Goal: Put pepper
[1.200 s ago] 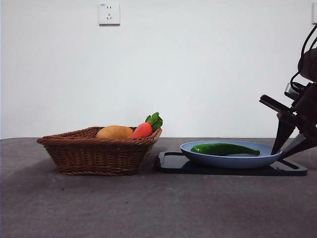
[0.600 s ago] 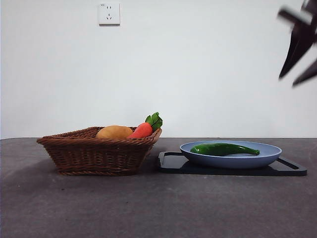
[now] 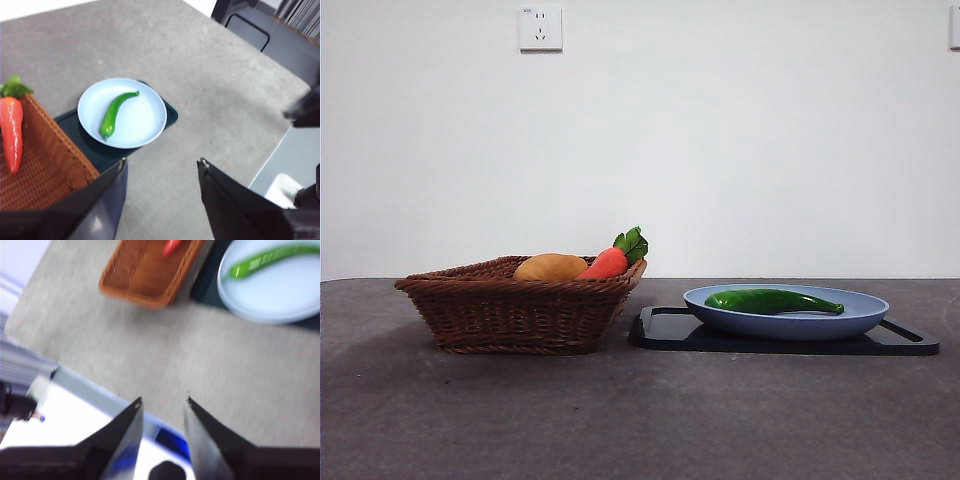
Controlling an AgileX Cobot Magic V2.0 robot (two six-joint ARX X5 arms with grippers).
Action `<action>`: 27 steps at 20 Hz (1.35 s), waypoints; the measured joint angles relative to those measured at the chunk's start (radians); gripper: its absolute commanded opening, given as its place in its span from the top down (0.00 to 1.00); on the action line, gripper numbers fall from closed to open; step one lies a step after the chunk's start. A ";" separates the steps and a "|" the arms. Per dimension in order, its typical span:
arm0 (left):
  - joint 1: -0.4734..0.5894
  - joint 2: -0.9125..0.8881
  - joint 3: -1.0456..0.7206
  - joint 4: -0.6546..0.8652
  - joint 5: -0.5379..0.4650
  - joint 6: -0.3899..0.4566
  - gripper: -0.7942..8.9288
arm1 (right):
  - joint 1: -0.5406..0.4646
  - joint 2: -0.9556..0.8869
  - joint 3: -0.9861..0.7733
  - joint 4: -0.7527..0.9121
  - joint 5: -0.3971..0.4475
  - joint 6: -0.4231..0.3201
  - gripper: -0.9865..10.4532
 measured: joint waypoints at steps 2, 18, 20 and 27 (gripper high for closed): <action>0.000 0.000 0.000 -0.017 0.000 0.000 0.89 | 0.003 -0.005 0.000 -0.027 0.000 -0.013 0.91; 0.000 0.000 0.000 -0.030 0.000 0.000 0.91 | 0.003 -0.005 0.000 -0.036 0.003 -0.066 0.90; 0.000 0.000 0.000 -0.030 0.000 0.000 0.91 | 0.003 -0.005 0.000 -0.036 0.003 -0.067 0.90; 0.205 -0.055 0.000 0.175 -0.091 0.260 0.91 | 0.003 -0.005 0.000 -0.036 0.003 -0.067 0.90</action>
